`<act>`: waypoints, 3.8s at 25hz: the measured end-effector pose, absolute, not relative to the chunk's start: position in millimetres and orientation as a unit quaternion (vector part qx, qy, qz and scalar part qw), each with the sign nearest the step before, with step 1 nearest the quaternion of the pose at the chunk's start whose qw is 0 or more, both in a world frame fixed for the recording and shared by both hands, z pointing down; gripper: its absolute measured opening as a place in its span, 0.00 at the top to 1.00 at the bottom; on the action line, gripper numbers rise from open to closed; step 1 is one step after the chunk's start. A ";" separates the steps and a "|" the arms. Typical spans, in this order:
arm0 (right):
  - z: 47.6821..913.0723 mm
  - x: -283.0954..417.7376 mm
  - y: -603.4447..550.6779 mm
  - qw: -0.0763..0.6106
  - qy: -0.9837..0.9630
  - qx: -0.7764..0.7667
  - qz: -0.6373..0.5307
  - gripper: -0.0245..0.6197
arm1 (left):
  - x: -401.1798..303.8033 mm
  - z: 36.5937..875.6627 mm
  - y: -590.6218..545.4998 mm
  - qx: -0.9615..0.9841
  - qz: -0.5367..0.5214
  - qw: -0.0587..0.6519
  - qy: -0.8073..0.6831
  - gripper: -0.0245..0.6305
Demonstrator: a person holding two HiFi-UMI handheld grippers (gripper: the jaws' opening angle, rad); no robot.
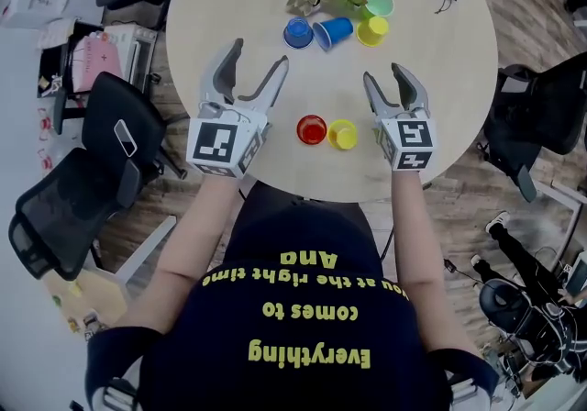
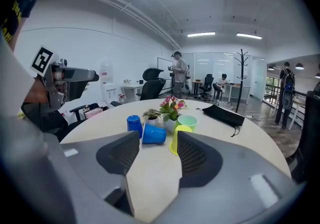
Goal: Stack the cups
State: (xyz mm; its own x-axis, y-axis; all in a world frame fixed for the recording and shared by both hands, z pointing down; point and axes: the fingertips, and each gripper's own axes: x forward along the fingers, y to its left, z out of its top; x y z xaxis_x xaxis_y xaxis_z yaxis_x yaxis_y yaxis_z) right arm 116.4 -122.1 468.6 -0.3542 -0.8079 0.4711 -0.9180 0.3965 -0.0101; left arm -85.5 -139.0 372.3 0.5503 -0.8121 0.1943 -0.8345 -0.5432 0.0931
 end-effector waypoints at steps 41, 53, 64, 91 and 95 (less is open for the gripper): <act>511.8 135.3 -212.7 0.225 -0.769 0.581 0.143 0.62 | -97.2 399.0 -164.7 0.871 0.085 0.110 -0.471 0.48; 477.1 130.1 -134.7 0.213 -0.776 0.580 0.132 0.62 | -89.8 381.4 -145.5 0.882 0.071 0.098 -0.455 0.48; 499.1 132.8 -39.9 0.248 -0.763 0.575 0.161 0.62 | -76.5 376.2 -125.6 0.895 0.065 0.092 -0.432 0.48; 541.0 132.2 38.4 0.287 -0.742 0.571 0.202 0.61 | -50.8 368.7 -106.1 0.908 0.069 0.081 -0.405 0.48; 543.3 131.6 41.5 0.279 -0.743 0.567 0.219 0.59 | -53.3 370.5 -106.2 0.907 0.069 0.082 -0.407 0.48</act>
State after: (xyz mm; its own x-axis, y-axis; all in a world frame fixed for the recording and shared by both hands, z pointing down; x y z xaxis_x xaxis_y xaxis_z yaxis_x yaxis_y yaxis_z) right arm 131.6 41.5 543.3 -0.2007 -0.7209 0.6634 -0.9653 0.2611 -0.0084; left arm -53.3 -106.2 370.5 0.6599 -0.7266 0.1911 -0.7491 -0.6559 0.0931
